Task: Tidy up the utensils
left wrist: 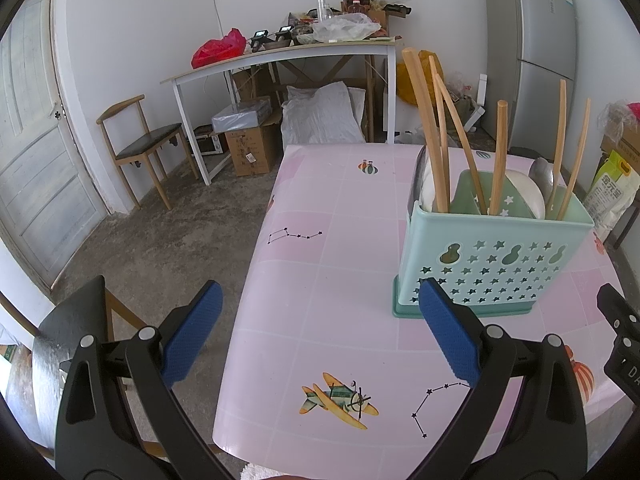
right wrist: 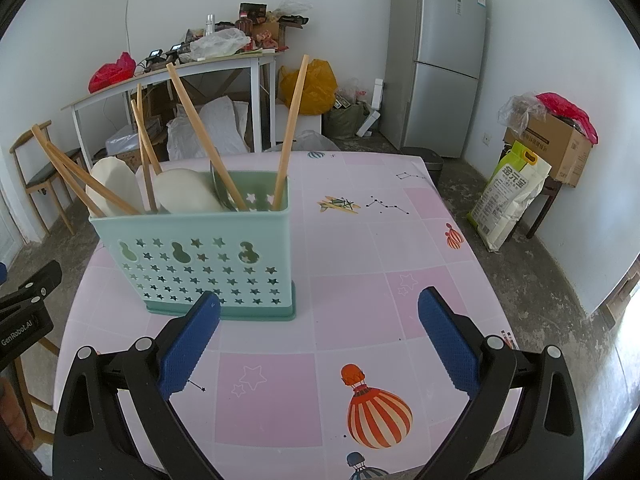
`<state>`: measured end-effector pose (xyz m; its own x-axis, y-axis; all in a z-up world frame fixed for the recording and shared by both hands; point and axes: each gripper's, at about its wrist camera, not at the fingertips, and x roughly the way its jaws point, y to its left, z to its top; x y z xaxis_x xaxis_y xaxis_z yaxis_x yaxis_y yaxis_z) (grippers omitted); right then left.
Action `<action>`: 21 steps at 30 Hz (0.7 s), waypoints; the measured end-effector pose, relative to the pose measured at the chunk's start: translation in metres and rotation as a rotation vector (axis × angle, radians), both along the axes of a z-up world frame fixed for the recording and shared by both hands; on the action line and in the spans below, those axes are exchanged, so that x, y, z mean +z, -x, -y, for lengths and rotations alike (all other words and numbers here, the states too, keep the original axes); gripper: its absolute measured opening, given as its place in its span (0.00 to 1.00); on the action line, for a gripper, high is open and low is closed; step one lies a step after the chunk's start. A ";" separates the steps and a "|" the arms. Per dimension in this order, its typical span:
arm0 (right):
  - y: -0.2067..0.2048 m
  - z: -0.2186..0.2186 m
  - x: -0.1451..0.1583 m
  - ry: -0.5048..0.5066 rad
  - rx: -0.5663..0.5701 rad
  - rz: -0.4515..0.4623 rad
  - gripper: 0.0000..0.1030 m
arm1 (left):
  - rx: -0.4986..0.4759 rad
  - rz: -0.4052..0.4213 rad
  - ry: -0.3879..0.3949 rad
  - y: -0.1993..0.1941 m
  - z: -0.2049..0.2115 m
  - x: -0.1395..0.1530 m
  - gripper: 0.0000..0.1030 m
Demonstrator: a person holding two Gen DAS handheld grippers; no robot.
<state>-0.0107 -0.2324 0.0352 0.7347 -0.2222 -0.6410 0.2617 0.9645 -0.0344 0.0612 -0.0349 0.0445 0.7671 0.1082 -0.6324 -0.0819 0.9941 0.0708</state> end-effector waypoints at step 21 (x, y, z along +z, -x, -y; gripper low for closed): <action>0.000 0.001 0.000 -0.001 0.000 0.000 0.94 | -0.004 -0.004 0.001 0.000 0.002 0.001 0.92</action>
